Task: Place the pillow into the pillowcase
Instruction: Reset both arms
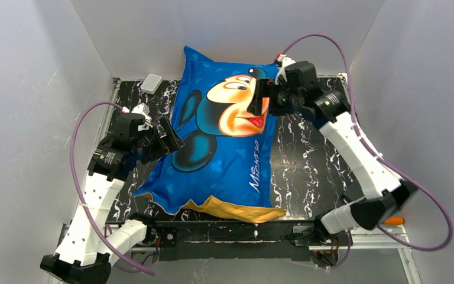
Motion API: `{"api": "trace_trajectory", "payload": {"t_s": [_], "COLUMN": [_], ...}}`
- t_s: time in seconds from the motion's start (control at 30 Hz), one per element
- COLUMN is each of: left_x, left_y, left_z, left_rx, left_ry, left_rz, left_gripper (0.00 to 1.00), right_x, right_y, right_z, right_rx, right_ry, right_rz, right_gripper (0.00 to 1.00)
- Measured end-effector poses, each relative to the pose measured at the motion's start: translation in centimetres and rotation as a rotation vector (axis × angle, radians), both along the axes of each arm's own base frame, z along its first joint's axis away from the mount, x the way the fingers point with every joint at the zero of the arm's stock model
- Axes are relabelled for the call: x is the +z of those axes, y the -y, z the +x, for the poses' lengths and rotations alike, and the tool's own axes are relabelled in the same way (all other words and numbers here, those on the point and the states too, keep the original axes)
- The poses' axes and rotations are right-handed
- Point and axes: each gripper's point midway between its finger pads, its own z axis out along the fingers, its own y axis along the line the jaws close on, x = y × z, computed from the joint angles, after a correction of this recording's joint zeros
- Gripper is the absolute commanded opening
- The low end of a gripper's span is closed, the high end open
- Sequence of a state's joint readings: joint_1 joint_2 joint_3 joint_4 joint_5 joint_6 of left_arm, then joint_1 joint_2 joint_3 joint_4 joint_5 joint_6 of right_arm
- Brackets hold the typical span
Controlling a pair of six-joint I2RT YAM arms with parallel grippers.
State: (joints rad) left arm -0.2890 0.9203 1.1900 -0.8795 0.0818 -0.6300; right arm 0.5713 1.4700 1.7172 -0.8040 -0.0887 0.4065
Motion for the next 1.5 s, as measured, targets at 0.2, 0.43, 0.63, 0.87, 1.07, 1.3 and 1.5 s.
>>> {"api": "trace_trajectory", "payload": {"t_s": [0.2,0.43,0.63,0.87,1.07,1.3,1.5], "left_x": [-1.2,-0.8,-5.0,-13.2,-18.0,-21.1,-21.1], "left_y": [-1.1,-4.8,-8.1,-9.9,-10.2,-11.4,-13.0], "left_z": [1.2,3.0,4.4,4.9,6.4,7.8,11.6], "left_rx": [0.012,0.090,0.166,0.139,0.065,0.087,0.146], "left_ry": [0.096,0.349,0.404,0.370,0.349,0.350,0.402], "left_rz": [0.067,0.241,0.443,0.619,0.718,0.695,0.580], "left_gripper": [0.98,0.98,0.98,0.98,0.98,0.98,0.98], "right_x": [-1.5,-6.3,-14.2,-20.7,-22.9,-27.0,-27.2], "right_y": [6.4,14.0,20.4,24.1,25.5,26.7,27.3], "right_z": [-0.8,-0.5,-2.5,-3.8,-2.6,-2.0,0.4], "right_rx": [-0.234,-0.543,-0.734,-0.827,-0.859,-0.830,-0.869], "right_ry": [0.132,0.262,0.372,0.407,0.418,0.408,0.403], "right_rz": [-0.104,-0.278,-0.455,-0.554,-0.557,-0.521,-0.491], "right_gripper": [0.98,0.98,0.98,0.98,0.98,0.98,0.98]}}
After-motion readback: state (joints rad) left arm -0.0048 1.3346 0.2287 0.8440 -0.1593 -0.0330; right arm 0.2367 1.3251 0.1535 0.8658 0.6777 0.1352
